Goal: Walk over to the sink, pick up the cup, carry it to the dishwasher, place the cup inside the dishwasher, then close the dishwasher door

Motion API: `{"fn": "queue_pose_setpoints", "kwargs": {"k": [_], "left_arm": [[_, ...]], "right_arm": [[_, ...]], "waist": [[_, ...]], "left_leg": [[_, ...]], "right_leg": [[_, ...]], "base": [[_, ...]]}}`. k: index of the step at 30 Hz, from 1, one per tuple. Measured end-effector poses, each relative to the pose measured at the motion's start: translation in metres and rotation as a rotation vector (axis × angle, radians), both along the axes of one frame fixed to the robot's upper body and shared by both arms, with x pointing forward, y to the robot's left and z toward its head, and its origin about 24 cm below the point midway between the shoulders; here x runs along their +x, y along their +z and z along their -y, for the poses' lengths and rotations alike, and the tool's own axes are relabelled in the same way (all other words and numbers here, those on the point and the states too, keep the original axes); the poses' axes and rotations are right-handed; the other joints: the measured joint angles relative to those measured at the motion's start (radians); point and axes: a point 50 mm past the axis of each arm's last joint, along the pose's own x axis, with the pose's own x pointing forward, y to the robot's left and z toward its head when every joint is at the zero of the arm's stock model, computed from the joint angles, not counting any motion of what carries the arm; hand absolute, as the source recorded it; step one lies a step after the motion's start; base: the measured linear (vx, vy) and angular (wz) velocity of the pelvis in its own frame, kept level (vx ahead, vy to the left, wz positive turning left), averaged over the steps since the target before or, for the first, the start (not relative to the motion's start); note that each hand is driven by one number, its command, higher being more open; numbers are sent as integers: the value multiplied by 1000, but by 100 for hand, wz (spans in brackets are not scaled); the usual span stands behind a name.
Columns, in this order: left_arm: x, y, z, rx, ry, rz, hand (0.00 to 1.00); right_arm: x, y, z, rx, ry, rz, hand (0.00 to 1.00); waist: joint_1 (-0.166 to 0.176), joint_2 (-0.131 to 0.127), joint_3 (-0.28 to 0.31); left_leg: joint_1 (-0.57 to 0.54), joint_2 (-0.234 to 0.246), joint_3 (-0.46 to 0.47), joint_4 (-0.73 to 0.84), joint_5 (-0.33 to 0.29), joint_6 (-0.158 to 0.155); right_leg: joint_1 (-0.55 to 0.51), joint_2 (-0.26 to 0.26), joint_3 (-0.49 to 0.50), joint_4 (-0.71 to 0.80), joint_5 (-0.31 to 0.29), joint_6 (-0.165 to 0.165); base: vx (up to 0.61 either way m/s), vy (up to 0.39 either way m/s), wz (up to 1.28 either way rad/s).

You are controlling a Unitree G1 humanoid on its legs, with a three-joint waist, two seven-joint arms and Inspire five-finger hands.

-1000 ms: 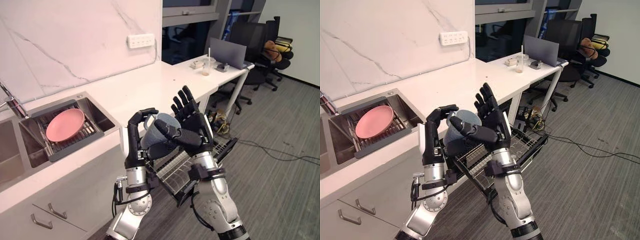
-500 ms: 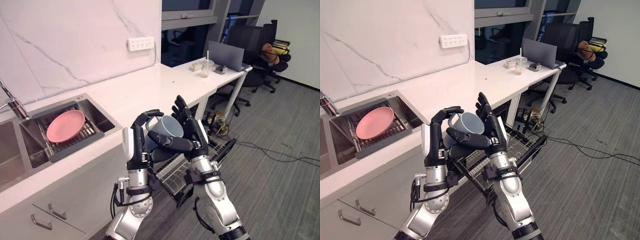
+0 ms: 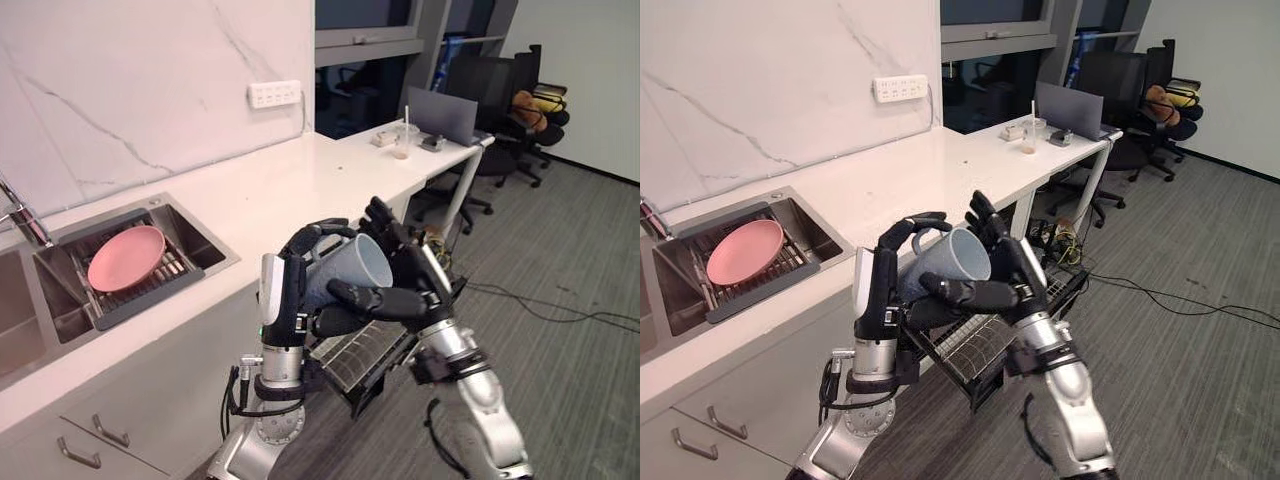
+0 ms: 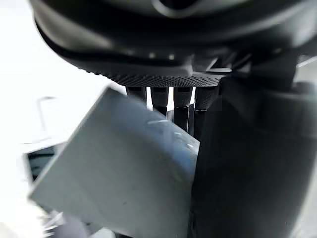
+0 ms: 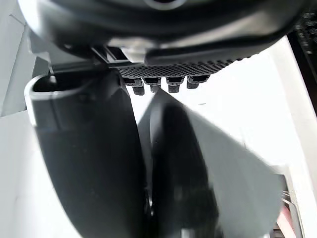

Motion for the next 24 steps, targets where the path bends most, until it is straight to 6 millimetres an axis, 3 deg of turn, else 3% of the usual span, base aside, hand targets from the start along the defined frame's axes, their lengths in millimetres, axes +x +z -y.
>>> {"fn": "queue_pose_setpoints", "kwargs": {"k": [20,21,24], "left_arm": [[2,2,-2,1,-19,-6,0],[2,2,-1,3,-21,-6,0],[2,2,-1,6,-25,-4,0]], "right_arm": [[7,-2,-5,124,116,-152,100],[7,-3,-5,139,128,-159,0],[7,-4,-5,170,170,-183,0]], "waist": [[1,1,-2],[1,1,-2],[1,1,-2]], "left_leg": [[-8,-1,-4,0,2,-1],[-8,-1,-4,0,3,-1],[-9,-2,-6,0,3,0]], "right_leg": [[-7,-2,-3,3,2,0],[-7,-2,-4,3,2,0],[-8,-3,-5,3,2,0]], "base": [[0,0,0],[0,0,0],[0,0,0]]}}
